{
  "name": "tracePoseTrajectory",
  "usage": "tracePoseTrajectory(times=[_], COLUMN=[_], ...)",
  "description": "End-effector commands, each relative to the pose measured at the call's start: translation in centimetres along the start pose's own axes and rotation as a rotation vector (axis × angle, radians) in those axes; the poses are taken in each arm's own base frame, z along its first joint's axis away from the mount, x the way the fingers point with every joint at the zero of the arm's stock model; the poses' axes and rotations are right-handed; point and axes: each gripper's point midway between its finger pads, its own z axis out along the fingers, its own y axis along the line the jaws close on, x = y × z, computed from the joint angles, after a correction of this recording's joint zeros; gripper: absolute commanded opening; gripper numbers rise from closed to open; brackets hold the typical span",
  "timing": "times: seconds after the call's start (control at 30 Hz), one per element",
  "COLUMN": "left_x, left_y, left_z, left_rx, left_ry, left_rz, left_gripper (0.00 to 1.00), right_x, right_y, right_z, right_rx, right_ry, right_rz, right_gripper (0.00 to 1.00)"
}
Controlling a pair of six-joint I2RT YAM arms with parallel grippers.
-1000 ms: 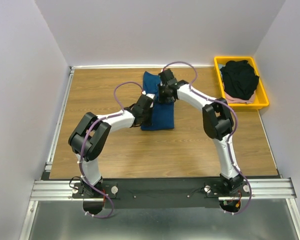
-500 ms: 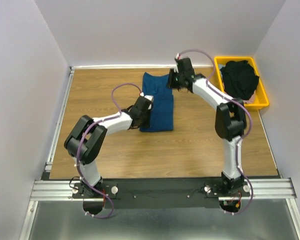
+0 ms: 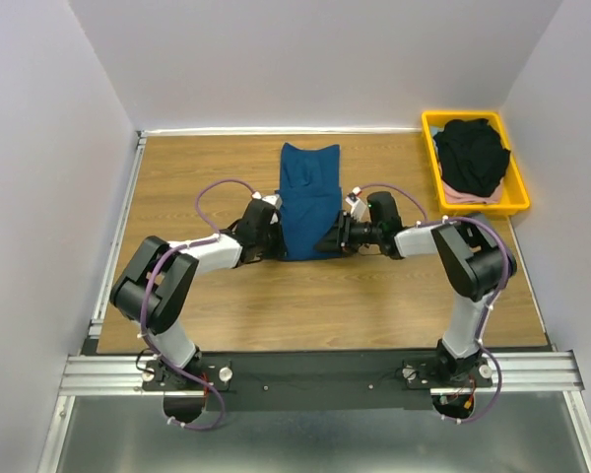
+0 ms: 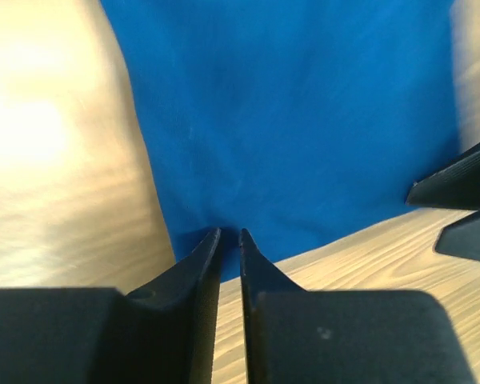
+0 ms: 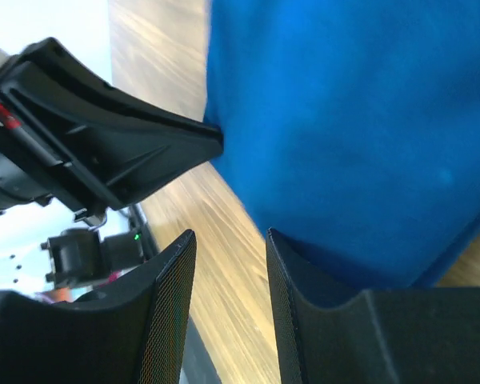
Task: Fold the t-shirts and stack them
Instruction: Fold the tshirt
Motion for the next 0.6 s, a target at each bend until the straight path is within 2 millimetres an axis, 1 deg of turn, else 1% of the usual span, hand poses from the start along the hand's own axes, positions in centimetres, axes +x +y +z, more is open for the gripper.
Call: tracePoseTrajectory(times=[0.0, 0.03, 0.07, 0.1, 0.13, 0.17, 0.2, 0.23, 0.27, 0.3, 0.37, 0.4, 0.43, 0.47, 0.5, 0.53, 0.57], left_x=[3.1, 3.7, 4.7, 4.8, 4.8, 5.4, 4.5, 4.1, 3.4, 2.6, 0.9, -1.2, -2.5, -4.8, -6.0, -7.1, -9.0], left_y=[0.6, 1.2, 2.2, 2.8, 3.6, 4.2, 4.1, 4.1, 4.0, 3.8, 3.0, 2.1, 1.5, 0.8, 0.4, 0.1, -0.6], left_z=[1.2, 1.2, 1.0, 0.8, 0.5, 0.1, -0.5, -0.8, -1.7, -2.1, -2.8, -3.4, -3.6, -3.8, -3.9, -3.8, -3.3], left_rx=[0.043, 0.028, -0.003, -0.030, -0.050, -0.067, -0.068, -0.068, -0.074, -0.069, -0.051, -0.022, -0.003, 0.022, 0.035, 0.045, 0.067], left_ry=[0.093, 0.105, 0.132, 0.128, 0.124, 0.130, 0.092, 0.076, 0.054, 0.028, -0.027, -0.088, -0.128, -0.189, -0.215, -0.239, -0.266], left_rz=[-0.090, -0.106, -0.129, -0.144, -0.157, -0.163, -0.158, -0.151, -0.143, -0.134, -0.121, -0.115, -0.112, -0.112, -0.112, -0.114, -0.106], left_gripper=[0.17, 0.17, 0.17, 0.16, 0.16, 0.16, 0.16, 0.16, 0.16, 0.16, 0.20, 0.23, 0.24, 0.25, 0.27, 0.28, 0.29], right_x=[2.2, 2.6, 2.8, 2.6, 2.9, 3.6, 3.6, 3.5, 3.1, 2.5, 1.1, -0.9, -1.9, -3.0, -4.1, -6.4, -7.4], right_y=[-1.7, -2.8, -4.2, -5.6, -6.3, -6.7, -6.6, -6.2, -5.1, -4.3, -2.6, -0.9, 0.1, 1.1, 1.8, 3.1, 3.7], right_z=[0.3, 0.1, -0.2, -1.0, -1.4, -2.0, -2.3, -2.6, -2.8, -3.0, -3.2, -3.3, -3.3, -3.3, -3.2, -2.9, -2.6], right_rx=[-0.082, -0.052, -0.011, 0.017, 0.035, 0.044, 0.039, 0.031, 0.015, 0.000, -0.031, -0.058, -0.076, -0.096, -0.109, -0.134, -0.143], right_ry=[0.019, 0.010, -0.010, -0.032, -0.039, -0.035, -0.036, -0.037, -0.029, -0.034, -0.044, -0.067, -0.074, -0.084, -0.097, -0.124, -0.135], right_rz=[0.065, 0.087, 0.117, 0.137, 0.145, 0.155, 0.150, 0.133, 0.115, 0.092, 0.060, 0.025, 0.009, -0.011, -0.023, -0.045, -0.057], right_gripper=[0.48, 0.47, 0.47, 0.47, 0.47, 0.47, 0.47, 0.47, 0.47, 0.47, 0.47, 0.47, 0.48, 0.48, 0.48, 0.49, 0.50])
